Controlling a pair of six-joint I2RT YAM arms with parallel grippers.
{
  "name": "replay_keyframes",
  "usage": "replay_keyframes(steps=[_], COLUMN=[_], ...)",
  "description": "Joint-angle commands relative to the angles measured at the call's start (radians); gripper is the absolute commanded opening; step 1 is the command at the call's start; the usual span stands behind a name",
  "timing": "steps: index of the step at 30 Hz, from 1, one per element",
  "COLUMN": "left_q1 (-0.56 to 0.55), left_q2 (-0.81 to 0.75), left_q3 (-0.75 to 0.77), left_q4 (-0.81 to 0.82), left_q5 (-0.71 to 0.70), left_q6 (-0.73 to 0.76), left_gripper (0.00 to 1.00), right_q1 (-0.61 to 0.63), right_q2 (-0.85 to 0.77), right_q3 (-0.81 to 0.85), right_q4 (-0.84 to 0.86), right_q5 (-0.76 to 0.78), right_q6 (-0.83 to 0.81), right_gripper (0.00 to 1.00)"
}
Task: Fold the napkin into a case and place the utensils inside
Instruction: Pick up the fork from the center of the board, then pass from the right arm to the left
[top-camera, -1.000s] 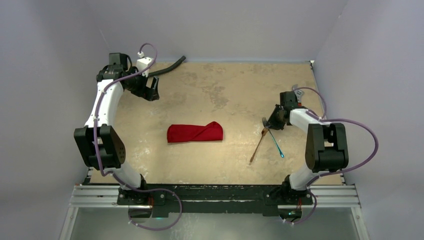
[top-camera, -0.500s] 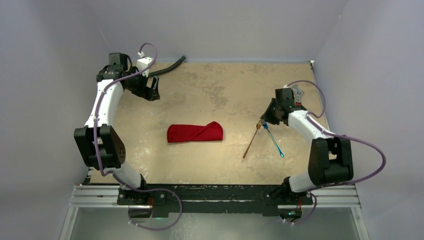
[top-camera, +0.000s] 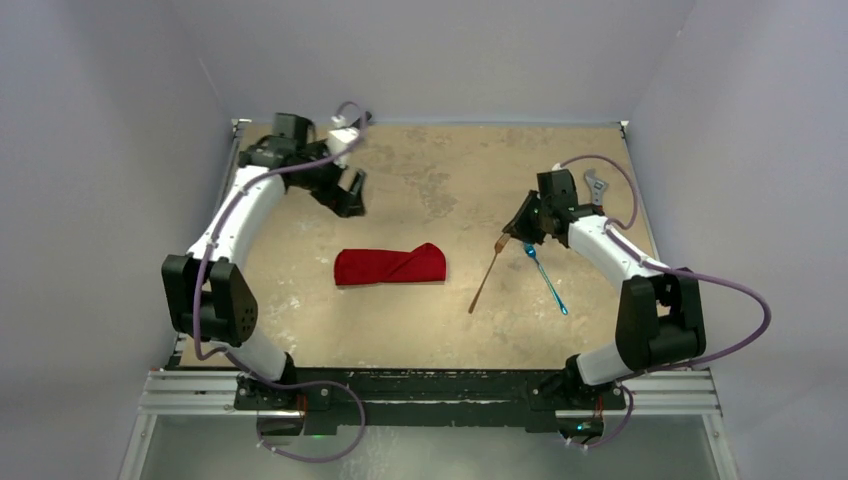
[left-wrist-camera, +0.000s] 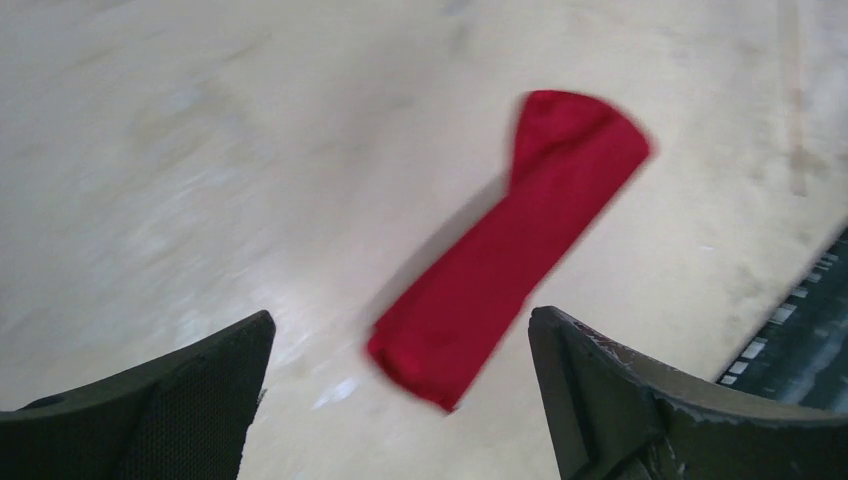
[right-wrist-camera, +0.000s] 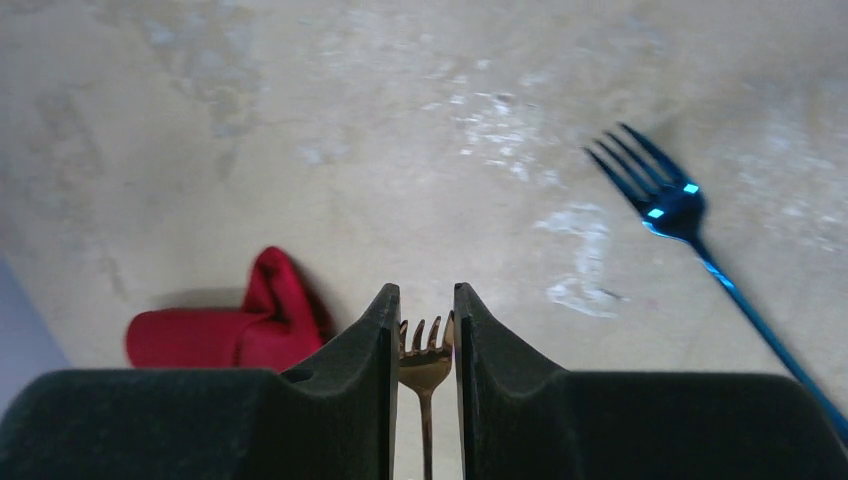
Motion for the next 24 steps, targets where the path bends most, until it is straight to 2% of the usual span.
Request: replay_keyframes(steps=[1,7,11,17,19,24], left_q1=[-0.227,-0.365,-0.473,-0.523,-0.545,-0.571], left_q2=[-0.064,-0.033,0.008,0.086,0.089,0.099], left_q3=[-0.058,-0.058,-0.053,-0.097,-0.123,-0.156], left_q4=[0.086,0.187,0.236,0.272,0.299,0.322], left_q5=[0.093,0.162,0.098,0.141,0.15,0.173], left_q6=[-0.148,-0.354,-0.423,-0.502,-0.511,-0.524], left_gripper=[0.99,0.99,0.98,0.99,0.94,0.65], right_q1=[0.045,0.068,0.071,0.072,0.072,0.072], right_q2=[0.007,0.027,0.037,0.033,0.03,0.025], right_q3=[0.109,0.194,0.213,0.239,0.243,0.256], right_q4=[0.017,0.049,0.08,0.098,0.114,0.129], right_q5=[-0.078,-0.117,-0.148,-0.155,-0.159,-0.155], right_q6=[0.083,0.143,0.181,0.217,0.233,0.255], right_gripper=[0.04,0.05,0.05,0.05,0.06,0.06])
